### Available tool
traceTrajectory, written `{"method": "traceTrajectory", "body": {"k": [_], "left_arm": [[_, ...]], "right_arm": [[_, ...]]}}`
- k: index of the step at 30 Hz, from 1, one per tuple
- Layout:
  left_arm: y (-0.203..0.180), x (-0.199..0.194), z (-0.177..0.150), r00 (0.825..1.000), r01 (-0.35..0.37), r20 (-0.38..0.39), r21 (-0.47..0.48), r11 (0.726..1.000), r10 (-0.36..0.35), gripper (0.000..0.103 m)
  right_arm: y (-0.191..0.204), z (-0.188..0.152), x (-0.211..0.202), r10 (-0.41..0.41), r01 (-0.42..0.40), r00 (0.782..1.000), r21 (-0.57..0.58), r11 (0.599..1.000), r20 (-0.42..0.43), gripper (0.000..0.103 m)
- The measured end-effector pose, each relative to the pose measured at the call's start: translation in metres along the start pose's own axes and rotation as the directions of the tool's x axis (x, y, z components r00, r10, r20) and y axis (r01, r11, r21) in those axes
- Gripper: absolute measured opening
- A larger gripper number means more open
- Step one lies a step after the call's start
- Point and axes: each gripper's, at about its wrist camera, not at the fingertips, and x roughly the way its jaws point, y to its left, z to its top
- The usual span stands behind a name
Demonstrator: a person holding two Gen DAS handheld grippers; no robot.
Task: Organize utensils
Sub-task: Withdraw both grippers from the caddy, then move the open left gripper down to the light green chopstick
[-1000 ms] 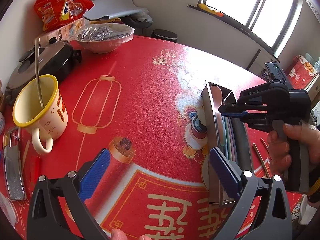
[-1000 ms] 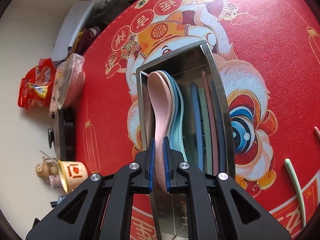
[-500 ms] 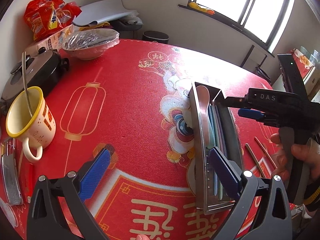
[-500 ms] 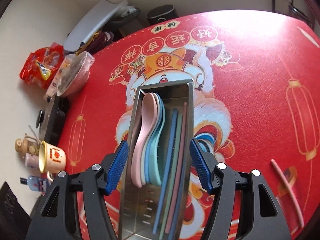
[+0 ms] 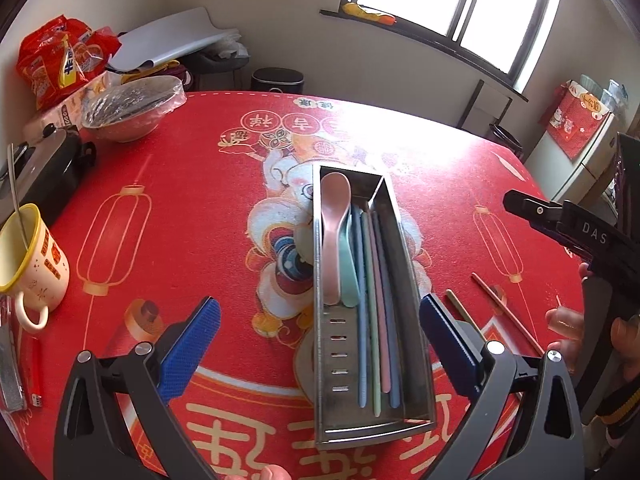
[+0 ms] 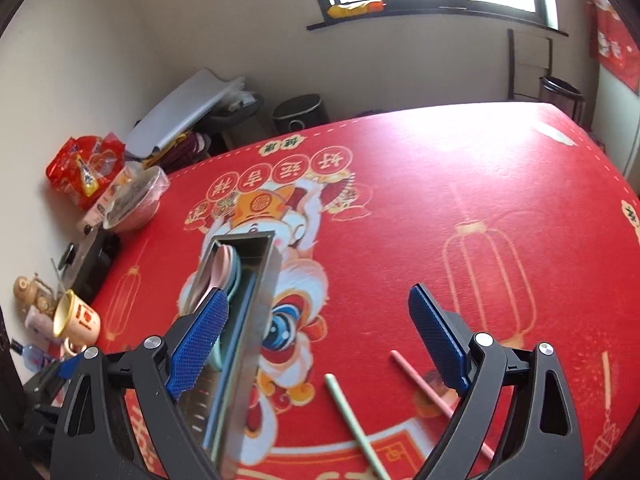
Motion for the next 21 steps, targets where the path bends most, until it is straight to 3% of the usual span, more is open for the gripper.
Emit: {"method": "traceTrajectory", "body": {"k": [5, 17, 21], "left_arm": [[-0.028, 0.004, 0.004, 1.0, 0.006, -0.004, 0.027, 1.0, -0.006, 0.097], [-0.111, 0.019, 0.015, 0.999, 0.048, -0.022, 0.086, 0.995, -0.046, 0.097], [-0.132, 0.028, 0.016, 0.999, 0.024, -0.047, 0.092, 0.995, -0.019, 0.097]], "right_arm": [[-0.048, -0.006, -0.025, -0.036, 0.035, 0.999, 0.057, 0.998, 0.025, 0.088], [-0.131, -0.014, -0.075, -0.165, 0.162, 0.984, 0.058, 0.985, 0.063, 0.088], [-0.155, -0.011, -0.079, -0.203, 0.198, 0.977, 0.072, 0.977, 0.068, 0.088]]}}
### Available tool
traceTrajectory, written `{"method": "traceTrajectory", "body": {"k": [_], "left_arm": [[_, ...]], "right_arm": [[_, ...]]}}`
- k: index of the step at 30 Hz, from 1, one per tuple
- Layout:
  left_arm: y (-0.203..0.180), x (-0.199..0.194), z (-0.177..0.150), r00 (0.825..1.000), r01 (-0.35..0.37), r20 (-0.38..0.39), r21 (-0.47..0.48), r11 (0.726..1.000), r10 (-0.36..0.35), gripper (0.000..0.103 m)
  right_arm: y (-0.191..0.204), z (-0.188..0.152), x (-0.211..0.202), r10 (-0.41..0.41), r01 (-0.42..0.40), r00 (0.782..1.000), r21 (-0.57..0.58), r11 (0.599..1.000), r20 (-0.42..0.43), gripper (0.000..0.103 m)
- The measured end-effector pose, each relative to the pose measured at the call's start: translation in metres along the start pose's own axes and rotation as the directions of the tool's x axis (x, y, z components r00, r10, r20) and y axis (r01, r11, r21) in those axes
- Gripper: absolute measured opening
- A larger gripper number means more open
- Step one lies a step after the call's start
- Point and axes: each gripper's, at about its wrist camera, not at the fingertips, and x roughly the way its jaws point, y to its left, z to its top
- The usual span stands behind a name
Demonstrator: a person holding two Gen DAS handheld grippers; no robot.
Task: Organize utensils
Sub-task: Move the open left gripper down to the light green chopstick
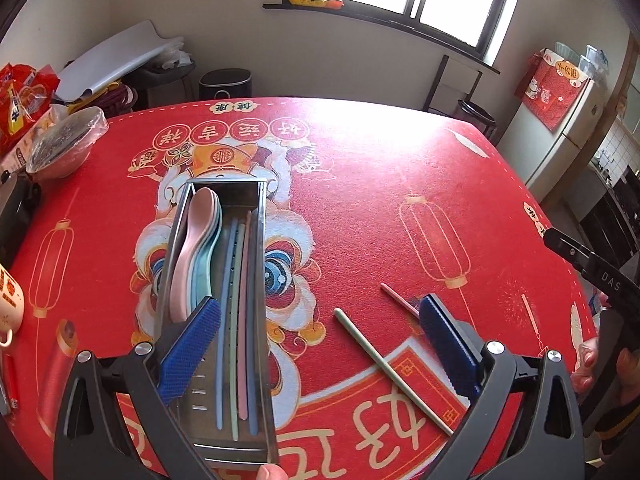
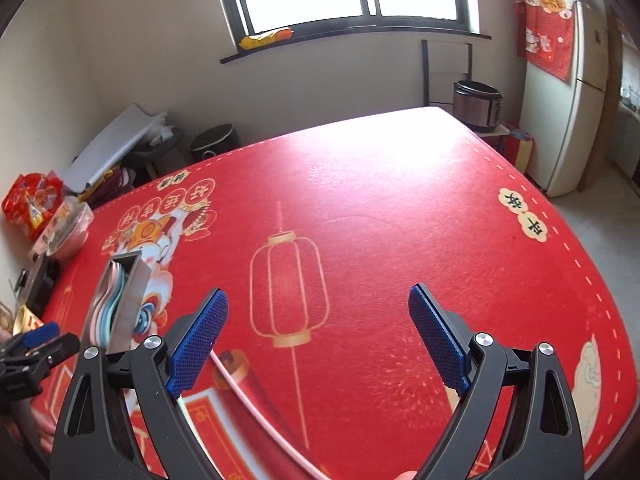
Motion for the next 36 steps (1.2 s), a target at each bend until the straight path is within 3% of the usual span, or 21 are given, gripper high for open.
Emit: {"method": "traceTrajectory", "body": {"k": [11, 17, 28, 36], "left_arm": [[-0.025, 0.024, -0.014, 0.99, -0.107, -0.102, -0.058, 0.993, 0.101, 0.097], [-0.037, 0.035, -0.029, 0.985, -0.105, -0.151, -0.107, 0.989, 0.088, 0.095], [-0.053, 0.055, -0.061, 0.968, -0.111, -0.244, -0.216, 0.97, 0.056, 0.05], [-0.069, 0.067, -0.077, 0.958, -0.102, -0.285, -0.228, 0.968, 0.033, 0.046]], "right_arm": [[-0.033, 0.004, 0.026, -0.02, 0.018, 0.998, -0.02, 1.0, -0.06, 0.088], [-0.04, 0.004, 0.038, -0.06, 0.054, 0.994, -0.073, 0.996, -0.087, 0.088], [-0.052, 0.004, 0.057, -0.012, -0.006, 0.988, -0.117, 0.993, -0.154, 0.089], [-0.054, -0.007, 0.07, 0.041, -0.07, 0.974, -0.124, 0.99, -0.222, 0.089]]}}
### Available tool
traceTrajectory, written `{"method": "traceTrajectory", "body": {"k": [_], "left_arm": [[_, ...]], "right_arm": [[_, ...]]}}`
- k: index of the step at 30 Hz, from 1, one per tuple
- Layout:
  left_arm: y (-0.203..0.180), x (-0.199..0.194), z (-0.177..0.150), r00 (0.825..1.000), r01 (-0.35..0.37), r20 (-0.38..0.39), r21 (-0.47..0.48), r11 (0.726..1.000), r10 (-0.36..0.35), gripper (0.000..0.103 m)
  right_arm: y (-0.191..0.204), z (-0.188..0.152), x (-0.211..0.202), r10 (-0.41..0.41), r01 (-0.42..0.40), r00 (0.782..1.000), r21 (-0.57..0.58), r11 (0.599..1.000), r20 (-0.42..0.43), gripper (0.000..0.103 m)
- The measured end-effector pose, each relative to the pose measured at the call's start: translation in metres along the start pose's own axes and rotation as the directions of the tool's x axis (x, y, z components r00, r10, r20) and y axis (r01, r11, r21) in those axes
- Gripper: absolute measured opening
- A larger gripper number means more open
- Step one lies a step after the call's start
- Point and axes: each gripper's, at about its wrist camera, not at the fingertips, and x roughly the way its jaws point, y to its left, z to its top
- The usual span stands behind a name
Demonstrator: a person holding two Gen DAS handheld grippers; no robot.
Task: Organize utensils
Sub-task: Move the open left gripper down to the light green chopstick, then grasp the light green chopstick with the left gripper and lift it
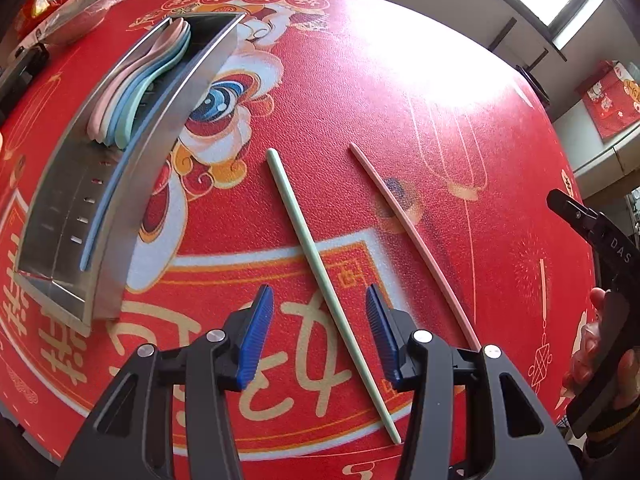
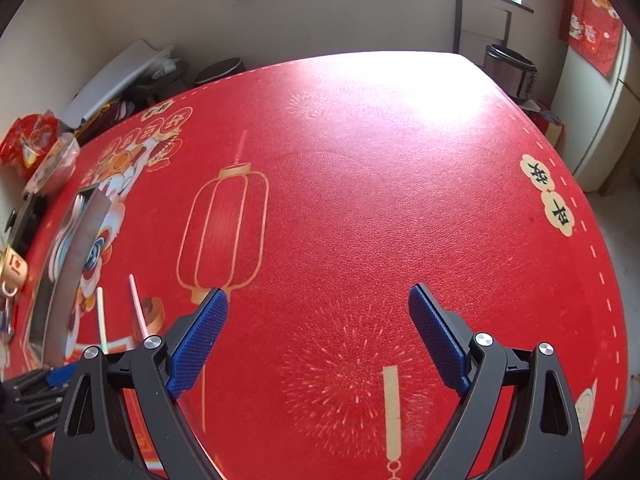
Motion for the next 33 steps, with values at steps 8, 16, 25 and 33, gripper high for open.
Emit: {"method": "traceTrajectory", "body": {"k": [8, 16, 25, 33], "left_arm": [[-0.008, 0.01, 0.001, 0.999, -0.043, 0.018, -0.001, 0.999, 0.043, 0.039], [-0.017, 0.017, 0.01, 0.993, -0.116, 0.036, 0.031, 0.993, 0.115, 0.034], [0.007, 0.012, 0.009, 0.991, -0.119, 0.055, -0.017, 0.993, 0.12, 0.007], [0.002, 0.012, 0.004, 0.987, -0.145, 0.072, 0.035, 0.989, 0.142, 0.007]], "right_arm": [[0.01, -0.002, 0.002, 0.039, -0.041, 0.999, -0.087, 0.995, -0.021, 0.089], [0.012, -0.003, 0.014, 0.069, -0.074, 0.995, -0.08, 0.994, -0.069, 0.089], [0.03, -0.002, 0.018, 0.107, -0.12, 0.989, -0.124, 0.985, -0.1, 0.089], [0.038, -0.004, 0.02, 0.123, -0.137, 0.986, -0.131, 0.982, -0.111, 0.089]]}}
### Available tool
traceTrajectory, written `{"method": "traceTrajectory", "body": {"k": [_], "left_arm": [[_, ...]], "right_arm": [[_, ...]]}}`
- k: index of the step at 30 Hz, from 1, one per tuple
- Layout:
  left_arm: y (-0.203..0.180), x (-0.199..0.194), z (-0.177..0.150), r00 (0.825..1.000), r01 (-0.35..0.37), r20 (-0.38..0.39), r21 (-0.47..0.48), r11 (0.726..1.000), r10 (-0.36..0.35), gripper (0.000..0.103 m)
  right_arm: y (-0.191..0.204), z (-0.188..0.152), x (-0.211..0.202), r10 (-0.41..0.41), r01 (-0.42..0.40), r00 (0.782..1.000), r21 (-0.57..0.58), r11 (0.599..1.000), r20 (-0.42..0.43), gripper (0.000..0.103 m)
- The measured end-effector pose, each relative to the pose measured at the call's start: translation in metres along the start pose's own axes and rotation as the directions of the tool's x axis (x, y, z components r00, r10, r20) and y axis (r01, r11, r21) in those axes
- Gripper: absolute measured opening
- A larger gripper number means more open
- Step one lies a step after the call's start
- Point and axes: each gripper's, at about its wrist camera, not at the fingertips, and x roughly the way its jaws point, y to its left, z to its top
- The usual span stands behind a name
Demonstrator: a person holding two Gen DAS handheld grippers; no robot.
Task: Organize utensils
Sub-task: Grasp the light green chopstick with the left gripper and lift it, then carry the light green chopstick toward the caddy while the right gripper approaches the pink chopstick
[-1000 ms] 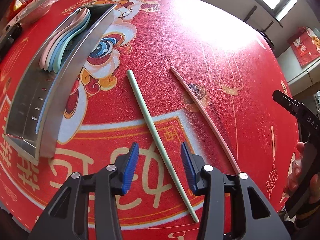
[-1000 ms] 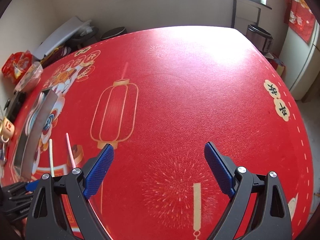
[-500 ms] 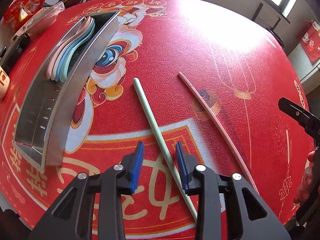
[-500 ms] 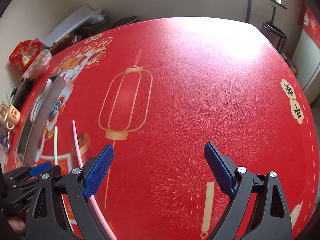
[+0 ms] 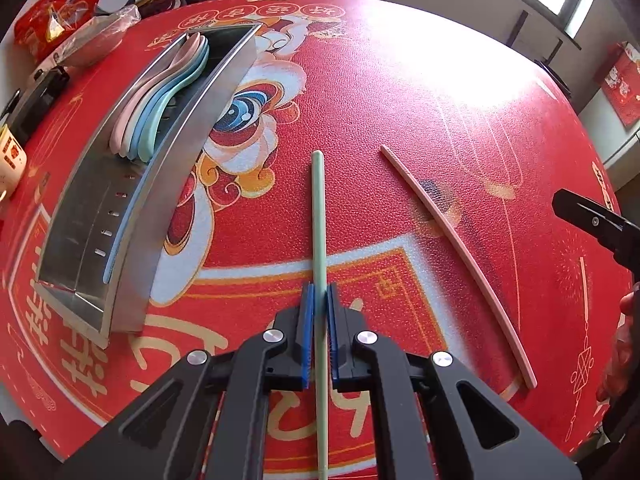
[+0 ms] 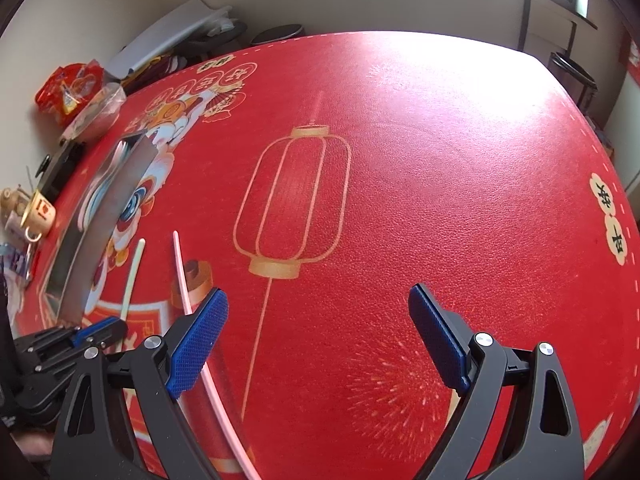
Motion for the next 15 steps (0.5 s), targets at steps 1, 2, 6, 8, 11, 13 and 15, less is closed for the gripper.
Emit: {"method": "traceTrajectory", "body": {"k": [1, 2, 6, 8, 11, 13, 15], "left_arm": [[-0.001, 0.0, 0.0, 1.0, -0.004, 0.003, 0.004, 1.0, 0.004, 0.007], [-0.004, -0.001, -0.002, 1.0, -0.007, 0.005, 0.006, 1.0, 0.007, 0.007], [-0.006, -0.003, -0.005, 1.0, 0.002, 0.011, 0.003, 1.0, -0.002, 0.006], [0.0, -0.004, -0.007, 1.0, 0.027, 0.01, -0.019, 0.999, -0.027, 0.006], [0.008, -0.01, -0.01, 0.998, 0.058, 0.019, -0.044, 0.997, -0.057, 0.006], [0.013, -0.017, -0.012, 0.997, 0.072, 0.04, -0.061, 0.996, -0.07, 0.006], [0.018, -0.024, -0.013, 0.995, 0.084, 0.06, -0.073, 0.994, -0.08, 0.006]], "right_arm": [[-0.001, 0.0, 0.0, 0.0, 0.0, 1.0, 0.004, 1.0, -0.001, 0.089], [-0.002, -0.001, 0.0, -0.001, 0.001, 1.0, 0.009, 1.0, -0.002, 0.089], [-0.005, -0.002, -0.002, -0.001, 0.001, 1.0, 0.02, 1.0, -0.001, 0.089], [-0.005, -0.002, -0.002, 0.0, 0.0, 1.0, 0.021, 1.0, -0.001, 0.089], [-0.005, -0.002, -0.003, 0.006, -0.006, 1.0, 0.029, 1.0, 0.006, 0.089], [-0.005, -0.004, -0.005, 0.012, -0.013, 1.0, 0.033, 0.999, 0.011, 0.089], [-0.004, -0.006, -0.004, 0.02, -0.02, 1.0, 0.03, 0.999, 0.011, 0.089]]}}
